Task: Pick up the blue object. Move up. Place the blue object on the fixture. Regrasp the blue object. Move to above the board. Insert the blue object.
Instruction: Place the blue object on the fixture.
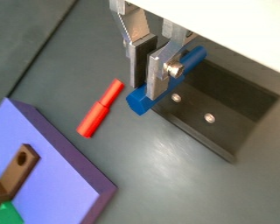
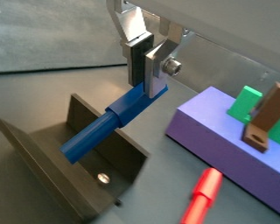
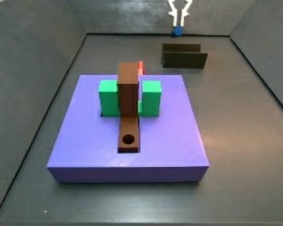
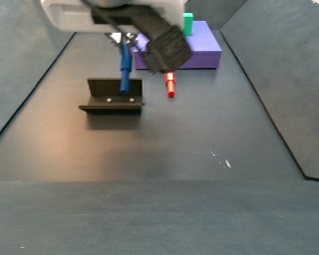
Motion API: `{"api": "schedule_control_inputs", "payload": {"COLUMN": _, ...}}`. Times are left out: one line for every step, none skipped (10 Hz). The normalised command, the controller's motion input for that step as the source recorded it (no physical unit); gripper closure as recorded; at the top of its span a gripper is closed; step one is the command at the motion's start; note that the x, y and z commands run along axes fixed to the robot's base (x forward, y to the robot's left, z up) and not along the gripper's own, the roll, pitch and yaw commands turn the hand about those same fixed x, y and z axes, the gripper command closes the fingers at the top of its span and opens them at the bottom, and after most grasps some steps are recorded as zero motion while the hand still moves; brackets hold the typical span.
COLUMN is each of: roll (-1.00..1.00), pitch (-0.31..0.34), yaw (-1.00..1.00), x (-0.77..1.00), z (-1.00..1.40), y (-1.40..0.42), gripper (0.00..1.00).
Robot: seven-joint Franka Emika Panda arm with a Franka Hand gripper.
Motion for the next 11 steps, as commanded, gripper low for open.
{"api": "schedule_control_inputs", "payload": {"roll": -0.36, "pitch": -0.246, "yaw": -0.15, "x": 0.32, "z": -0.23, "y": 0.00, "gripper": 1.00}}
{"api": "schedule_control_inputs", "payload": {"roll": -0.33, "pitch": -0.197, "yaw": -0.13, "x": 0.26, "z": -0.23, "y": 0.00, "gripper": 1.00}}
{"api": "schedule_control_inputs", "payload": {"roll": -0.39, "pitch": -0.177, "yaw": -0.08, "x": 0.23, "z": -0.23, "y": 0.00, "gripper": 1.00}}
{"api": "schedule_control_inputs", "payload": {"roll": -0.42, "pitch": -0.120, "yaw": -0.02, "x": 0.11, "z": -0.19, "y": 0.01, "gripper": 1.00}}
{"api": "schedule_control_inputs", "payload": {"roll": -0.33, "pitch": -0.031, "yaw": 0.00, "x": 0.03, "z": -0.17, "y": 0.02, "gripper": 1.00}}
{"api": "schedule_control_inputs", "payload": {"roll": -0.19, "pitch": -0.040, "yaw": 0.00, "x": 0.03, "z": -0.25, "y": 0.02, "gripper": 1.00}}
{"api": "schedule_control_inputs", "payload": {"roll": -0.09, "pitch": 0.000, "yaw": 0.00, "x": 0.05, "z": -0.19, "y": 0.01, "gripper": 1.00}}
{"api": "schedule_control_inputs", "payload": {"roll": -0.08, "pitch": 0.000, "yaw": 0.00, "x": 0.07, "z": -0.18, "y": 0.03, "gripper": 1.00}}
{"api": "schedule_control_inputs", "payload": {"roll": -0.11, "pitch": 0.000, "yaw": 0.00, "x": 0.06, "z": -0.17, "y": 0.03, "gripper": 1.00}}
{"api": "schedule_control_inputs", "payload": {"roll": -0.14, "pitch": 0.000, "yaw": 0.00, "x": 0.06, "z": -0.17, "y": 0.05, "gripper": 1.00}}
{"api": "schedule_control_inputs", "payload": {"roll": -0.19, "pitch": 0.000, "yaw": 0.00, "x": 0.05, "z": -0.19, "y": 0.09, "gripper": 1.00}}
